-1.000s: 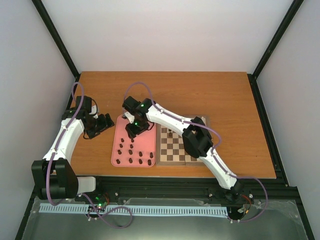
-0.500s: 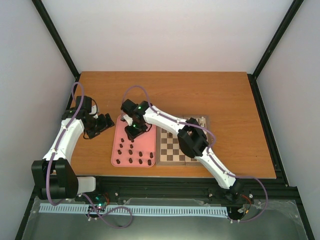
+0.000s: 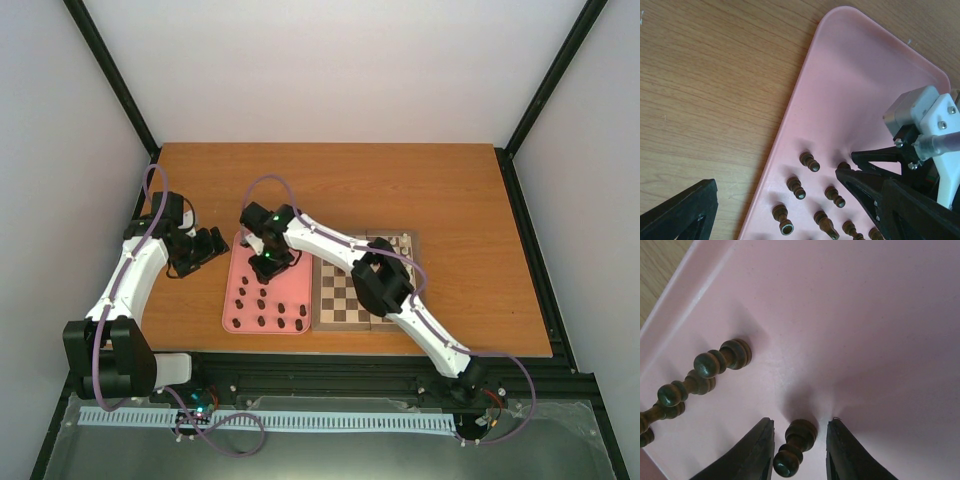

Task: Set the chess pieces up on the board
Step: Pick up the chess piece from the storage box, then place the chess piece on the chessboard.

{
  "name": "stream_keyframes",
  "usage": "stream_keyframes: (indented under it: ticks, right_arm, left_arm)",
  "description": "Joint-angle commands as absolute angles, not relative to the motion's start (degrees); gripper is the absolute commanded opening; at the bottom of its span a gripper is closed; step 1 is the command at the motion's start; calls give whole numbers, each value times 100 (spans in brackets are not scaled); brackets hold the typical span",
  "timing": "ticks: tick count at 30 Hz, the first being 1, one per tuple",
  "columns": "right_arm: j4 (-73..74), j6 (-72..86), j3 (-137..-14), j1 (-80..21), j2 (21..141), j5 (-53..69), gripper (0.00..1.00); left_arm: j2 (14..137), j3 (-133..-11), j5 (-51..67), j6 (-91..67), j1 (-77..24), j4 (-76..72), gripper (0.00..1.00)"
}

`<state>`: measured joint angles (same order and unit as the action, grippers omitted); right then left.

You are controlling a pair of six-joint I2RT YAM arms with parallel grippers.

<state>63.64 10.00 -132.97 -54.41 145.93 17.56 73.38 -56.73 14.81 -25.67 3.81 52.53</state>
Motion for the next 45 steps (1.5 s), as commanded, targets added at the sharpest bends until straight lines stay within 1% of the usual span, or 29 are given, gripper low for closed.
stream_keyframes:
  ticks: [1,7,11,14,17,26,31,34,45]
  right_arm:
    - [6466,932,-13464,-5528,14668,1725,26]
    - [6496,954,-13469,-5527,14621,1591,11]
    - [6585,956,-13437,-5524,14421,1285,5]
    - [6592,1047,-13290,-5463,14066,928,4]
    - [6474,1270,-12780,-5274,13501,798,3]
    - [5949,1764,-10018,-4680,11377,310,3]
    - [5539,2167,-8676,-4376,10536,248,3]
    - [5430,2243,-8332,-4313,10396,195,3]
    - [5125,2276,-7822,-4315,10450,447,3]
  left_arm:
    - [7277,-5687,1485,-2549,404,5221,100]
    - [7282,-5698,1491,-2549,404,5221,100]
    - [7277,-5729,1468,-2541,404,5251,100]
    - [7262,-5739,1459,-2540,404,5257,100]
    - [7249,-5731,1468,-2540,404,5263,100]
    - [7265,-5720,1517,-2569,404,5210,100]
    - [7299,-5716,1530,-2566,404,5207,100]
    - [7324,-5705,1540,-2566,404,5190,100]
    - [7382,-5704,1512,-2558,404,5200,100]
